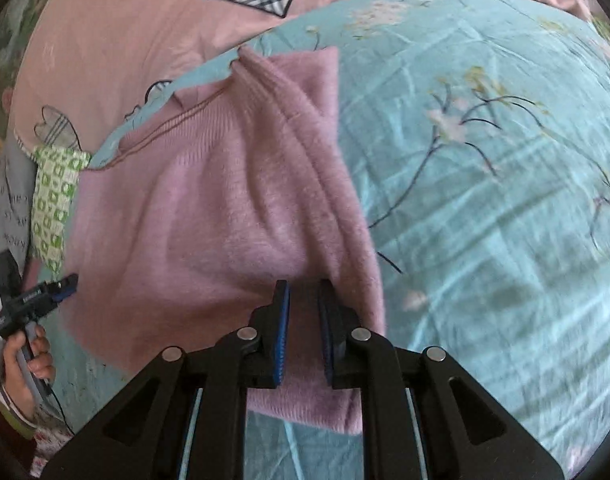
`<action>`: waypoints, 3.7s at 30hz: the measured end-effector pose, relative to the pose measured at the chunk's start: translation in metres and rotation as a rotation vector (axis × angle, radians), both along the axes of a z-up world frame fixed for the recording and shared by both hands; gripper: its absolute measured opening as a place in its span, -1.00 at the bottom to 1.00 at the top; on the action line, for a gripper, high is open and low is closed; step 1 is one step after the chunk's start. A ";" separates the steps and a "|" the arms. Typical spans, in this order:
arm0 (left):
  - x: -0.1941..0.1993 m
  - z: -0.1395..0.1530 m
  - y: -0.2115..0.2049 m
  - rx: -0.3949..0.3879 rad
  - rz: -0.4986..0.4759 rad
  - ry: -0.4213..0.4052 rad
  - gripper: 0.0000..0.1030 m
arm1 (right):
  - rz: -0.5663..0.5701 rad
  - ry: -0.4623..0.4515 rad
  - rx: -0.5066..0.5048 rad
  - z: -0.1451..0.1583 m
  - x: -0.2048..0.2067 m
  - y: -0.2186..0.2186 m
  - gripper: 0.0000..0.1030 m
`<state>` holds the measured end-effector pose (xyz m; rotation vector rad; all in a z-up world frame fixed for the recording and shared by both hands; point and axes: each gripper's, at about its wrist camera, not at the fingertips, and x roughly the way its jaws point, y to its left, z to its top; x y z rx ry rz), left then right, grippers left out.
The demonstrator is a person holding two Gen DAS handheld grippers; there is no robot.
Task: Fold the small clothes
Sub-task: 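Withdraw both open tools above the folded sweater, then grasp the folded sweater's edge with the left tool and lift it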
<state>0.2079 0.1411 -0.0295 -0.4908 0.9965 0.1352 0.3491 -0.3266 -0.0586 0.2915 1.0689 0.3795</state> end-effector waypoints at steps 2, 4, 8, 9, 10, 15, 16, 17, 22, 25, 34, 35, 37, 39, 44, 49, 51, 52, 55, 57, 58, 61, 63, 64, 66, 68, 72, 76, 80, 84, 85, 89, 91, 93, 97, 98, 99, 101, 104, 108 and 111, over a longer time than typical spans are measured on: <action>-0.009 0.006 0.002 0.006 0.003 -0.002 -0.22 | -0.019 -0.004 -0.011 0.006 -0.003 -0.001 -0.70; -0.021 0.011 0.004 -0.010 0.008 -0.011 -0.18 | -0.029 -0.007 -0.005 0.012 -0.007 -0.002 -0.69; -0.047 0.017 0.002 -0.038 0.028 -0.029 -0.15 | -0.029 -0.018 0.028 0.026 -0.019 0.002 -0.67; -0.056 0.019 0.000 -0.041 0.033 -0.034 -0.15 | -0.023 -0.023 0.032 0.030 -0.023 0.005 -0.65; -0.058 0.019 -0.005 -0.045 0.036 -0.035 -0.15 | -0.017 -0.028 0.034 0.033 -0.026 0.008 -0.62; -0.085 0.015 -0.019 -0.101 0.046 -0.030 -0.12 | 0.018 -0.044 0.051 0.044 -0.045 0.030 -0.44; -0.090 0.013 -0.020 -0.114 0.049 -0.027 -0.12 | 0.026 -0.045 0.054 0.045 -0.049 0.035 -0.42; -0.093 0.010 -0.022 -0.124 0.051 -0.022 -0.12 | 0.034 -0.044 0.055 0.046 -0.050 0.039 -0.41; -0.104 -0.006 -0.025 -0.167 0.069 0.017 -0.12 | 0.073 -0.029 0.066 0.046 -0.061 0.058 -0.38; -0.106 -0.015 -0.021 -0.221 0.104 0.024 -0.09 | 0.094 -0.025 0.070 0.048 -0.066 0.066 -0.33; -0.099 -0.041 -0.001 -0.349 0.237 -0.003 0.03 | 0.126 -0.021 0.067 0.054 -0.075 0.076 -0.25; -0.097 -0.042 0.000 -0.358 0.248 -0.010 0.04 | 0.128 -0.020 0.066 0.055 -0.074 0.076 -0.25; -0.093 -0.044 0.003 -0.379 0.270 -0.028 0.09 | 0.132 -0.017 0.065 0.055 -0.074 0.076 -0.25; -0.086 -0.045 0.005 -0.391 0.290 -0.041 0.11 | 0.131 -0.013 0.063 0.055 -0.074 0.076 -0.25; -0.071 -0.047 0.009 -0.413 0.328 -0.071 0.16 | 0.138 0.000 0.065 0.052 -0.071 0.076 -0.25; -0.057 -0.047 0.008 -0.380 0.344 -0.088 0.12 | 0.153 0.008 0.071 0.051 -0.065 0.078 -0.24; -0.053 -0.045 0.005 -0.351 0.334 -0.091 0.10 | 0.153 0.009 0.075 0.050 -0.062 0.078 -0.24; -0.050 -0.043 0.004 -0.333 0.327 -0.093 -0.06 | 0.153 0.011 0.077 0.050 -0.061 0.078 -0.24; -0.043 -0.043 0.001 -0.334 0.282 -0.098 -0.66 | 0.150 0.015 0.089 0.048 -0.057 0.078 -0.24; -0.040 -0.037 -0.003 -0.314 0.254 -0.115 -0.71 | 0.150 0.015 0.097 0.048 -0.055 0.078 -0.24; -0.038 -0.032 -0.007 -0.301 0.233 -0.127 -0.73 | 0.151 0.015 0.099 0.047 -0.054 0.077 -0.24; -0.030 -0.008 -0.022 -0.243 0.156 -0.174 -0.75 | 0.151 0.009 0.105 0.047 -0.050 0.075 -0.24; -0.022 0.009 -0.036 -0.216 0.097 -0.208 -0.77 | 0.142 0.009 0.115 0.047 -0.046 0.071 -0.24; -0.017 0.017 -0.043 -0.212 0.072 -0.223 -0.78 | 0.134 0.010 0.121 0.047 -0.045 0.069 -0.24; -0.009 0.032 -0.058 -0.199 0.019 -0.252 -0.79 | 0.120 0.014 0.138 0.046 -0.039 0.064 -0.24; 0.001 0.047 -0.079 -0.173 -0.049 -0.277 -0.79 | 0.105 0.014 0.155 0.047 -0.033 0.057 -0.24; 0.021 0.067 -0.136 -0.121 -0.212 -0.306 -0.80 | 0.076 0.007 0.184 0.050 -0.019 0.043 -0.24; 0.037 0.069 -0.197 -0.091 -0.380 -0.305 -0.81 | 0.057 0.003 0.226 0.053 -0.005 0.030 -0.24; 0.045 0.047 -0.248 -0.039 -0.520 -0.244 -0.81 | 0.071 0.039 0.288 0.050 0.018 0.027 -0.24; 0.048 0.025 -0.272 -0.020 -0.575 -0.185 -0.81 | 0.101 0.101 0.333 0.035 0.043 0.038 -0.15; 0.048 0.025 -0.273 -0.018 -0.574 -0.183 -0.81 | 0.107 0.113 0.343 0.033 0.048 0.041 -0.14; 0.051 0.030 -0.264 -0.056 -0.551 -0.187 -0.81 | 0.160 0.157 0.402 0.018 0.068 0.065 -0.14; 0.049 0.031 -0.253 -0.073 -0.537 -0.192 -0.81 | 0.178 0.181 0.427 0.013 0.077 0.078 -0.14; 0.048 0.035 -0.248 -0.085 -0.530 -0.200 -0.81 | 0.200 0.202 0.447 0.010 0.086 0.090 -0.14; 0.043 0.036 -0.241 -0.089 -0.524 -0.201 -0.81 | 0.229 0.215 0.491 0.005 0.106 0.113 -0.13; 0.041 0.036 -0.241 -0.090 -0.523 -0.198 -0.81 | 0.234 0.225 0.508 0.003 0.111 0.117 -0.14; 0.041 0.035 -0.241 -0.090 -0.521 -0.193 -0.81 | 0.237 0.232 0.517 0.002 0.115 0.120 -0.25; 0.043 0.035 -0.242 -0.087 -0.518 -0.190 -0.81 | 0.246 0.237 0.523 0.002 0.122 0.126 -0.58; 0.043 0.044 -0.246 -0.084 -0.532 -0.204 -0.81 | 0.260 0.206 0.523 0.012 0.122 0.126 -0.64; 0.046 0.059 -0.267 -0.096 -0.602 -0.239 -0.81 | 0.285 0.108 0.540 0.044 0.113 0.104 -0.65; 0.053 0.063 -0.294 -0.102 -0.665 -0.253 -0.81 | 0.281 0.041 0.511 0.063 0.108 0.078 -0.65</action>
